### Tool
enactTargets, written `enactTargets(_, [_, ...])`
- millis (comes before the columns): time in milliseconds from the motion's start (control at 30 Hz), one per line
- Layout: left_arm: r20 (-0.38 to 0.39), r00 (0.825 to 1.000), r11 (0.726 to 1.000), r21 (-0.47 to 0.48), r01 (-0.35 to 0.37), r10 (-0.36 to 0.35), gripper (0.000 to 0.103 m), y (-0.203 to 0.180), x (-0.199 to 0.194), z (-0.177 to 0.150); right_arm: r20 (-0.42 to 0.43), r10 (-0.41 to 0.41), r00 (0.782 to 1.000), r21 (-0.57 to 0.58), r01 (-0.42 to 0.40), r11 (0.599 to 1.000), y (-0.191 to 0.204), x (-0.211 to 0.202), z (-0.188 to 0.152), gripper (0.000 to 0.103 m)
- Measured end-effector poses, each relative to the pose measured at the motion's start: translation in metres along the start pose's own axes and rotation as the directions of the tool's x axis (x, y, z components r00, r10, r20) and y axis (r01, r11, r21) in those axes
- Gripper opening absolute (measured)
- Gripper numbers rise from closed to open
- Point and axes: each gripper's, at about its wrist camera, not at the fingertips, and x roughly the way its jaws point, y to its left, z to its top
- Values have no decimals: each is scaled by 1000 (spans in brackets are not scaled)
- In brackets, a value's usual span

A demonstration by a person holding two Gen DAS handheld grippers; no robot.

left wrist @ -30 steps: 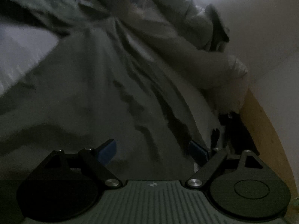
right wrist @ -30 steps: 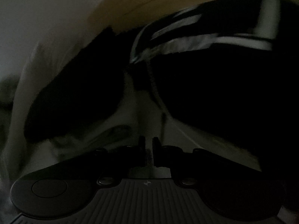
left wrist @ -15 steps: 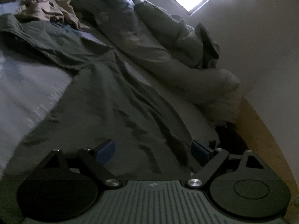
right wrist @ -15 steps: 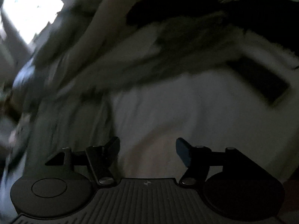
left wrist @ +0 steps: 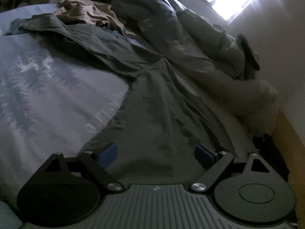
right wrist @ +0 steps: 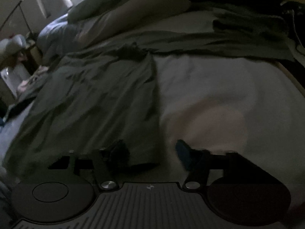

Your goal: Fold clothes

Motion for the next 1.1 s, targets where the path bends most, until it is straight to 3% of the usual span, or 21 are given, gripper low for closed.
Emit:
enactTargets(67, [3,1000,1000,1,19,-19,92,0,-4,3,-3,-13,1000,29,13,999,2,-1,-1,20])
enactTargets(167, [9,999,999,7,50,-50,92,0,-13,6,-19,-5,1000,89,7,996,0,-2,0,10])
enactTargets(367, [45,994,995,-3,101,-101,92,8,-38,11,-42,53,998,183,-44,982,1,-16,-5,8])
enactTargets(500, [58,996,997,36,70,-72,92,14,-49,14,-27,103,994,328,-88,941,-8,-31,-10,7])
enactTargets(633, [-8,1000,1000,19,-25,25,92,26,-35,16,-46,83,995,315,-64,947,-11,-30,-9,7])
enactTargets(833, [-94,994,998,14,-59,60,92,48,-11,5,-24,99,995,413,-80,907,-23,-24,-3,7])
enactTargets(1033, [-161,985,996,-50,-70,61,84,84,13,-18,-57,84,995,398,-55,916,-17,-14,-4,8])
enactTargets(1100, [-138,989,999,-18,-48,45,83,87,10,-26,-58,80,995,403,-50,914,-16,-12,-3,8])
